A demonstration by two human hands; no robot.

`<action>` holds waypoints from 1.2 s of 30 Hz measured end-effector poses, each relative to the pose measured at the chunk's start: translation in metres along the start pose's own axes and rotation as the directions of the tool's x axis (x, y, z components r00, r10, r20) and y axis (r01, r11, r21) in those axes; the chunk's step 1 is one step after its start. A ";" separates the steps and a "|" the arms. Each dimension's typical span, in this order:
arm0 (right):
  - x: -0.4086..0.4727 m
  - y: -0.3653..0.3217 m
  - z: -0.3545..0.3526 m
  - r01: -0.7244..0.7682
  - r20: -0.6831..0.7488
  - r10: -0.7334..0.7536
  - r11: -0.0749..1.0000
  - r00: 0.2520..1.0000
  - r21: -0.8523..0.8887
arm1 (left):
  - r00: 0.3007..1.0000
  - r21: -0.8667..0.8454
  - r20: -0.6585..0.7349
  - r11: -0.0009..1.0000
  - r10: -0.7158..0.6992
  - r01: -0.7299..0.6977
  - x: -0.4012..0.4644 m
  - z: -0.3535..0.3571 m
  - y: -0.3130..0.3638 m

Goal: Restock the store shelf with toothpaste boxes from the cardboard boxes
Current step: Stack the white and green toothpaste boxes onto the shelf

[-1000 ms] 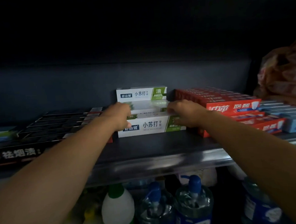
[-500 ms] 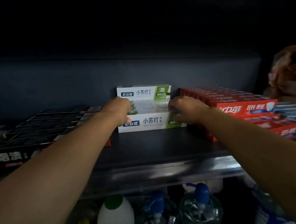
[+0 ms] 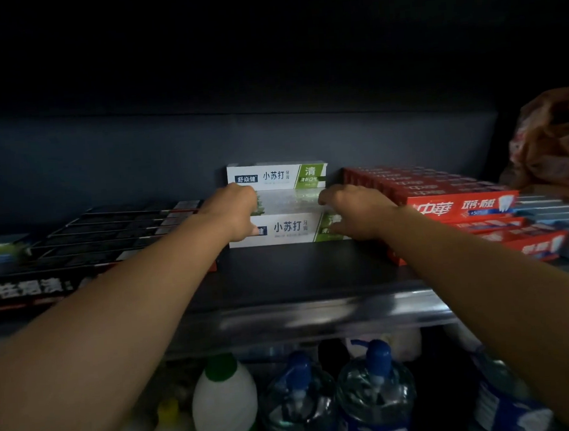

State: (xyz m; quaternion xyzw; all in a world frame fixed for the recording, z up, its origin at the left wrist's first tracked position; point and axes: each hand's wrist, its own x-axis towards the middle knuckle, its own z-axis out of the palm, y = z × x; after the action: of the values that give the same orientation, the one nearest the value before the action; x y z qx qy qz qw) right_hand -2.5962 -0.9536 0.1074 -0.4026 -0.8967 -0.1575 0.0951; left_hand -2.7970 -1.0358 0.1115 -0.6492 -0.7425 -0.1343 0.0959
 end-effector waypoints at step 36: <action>-0.267 -0.208 0.146 0.358 0.329 -0.461 0.874 0.824 0.328 | 0.778 -0.175 0.582 0.971 0.235 -0.162 -0.327 0.139 -0.024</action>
State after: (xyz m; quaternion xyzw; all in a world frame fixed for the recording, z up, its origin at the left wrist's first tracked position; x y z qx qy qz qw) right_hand -2.5836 -1.2165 -0.1514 -0.2069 -0.9752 0.0258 -0.0748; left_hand -2.7713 -1.3007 -0.1257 -0.7374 -0.6527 0.0459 -0.1676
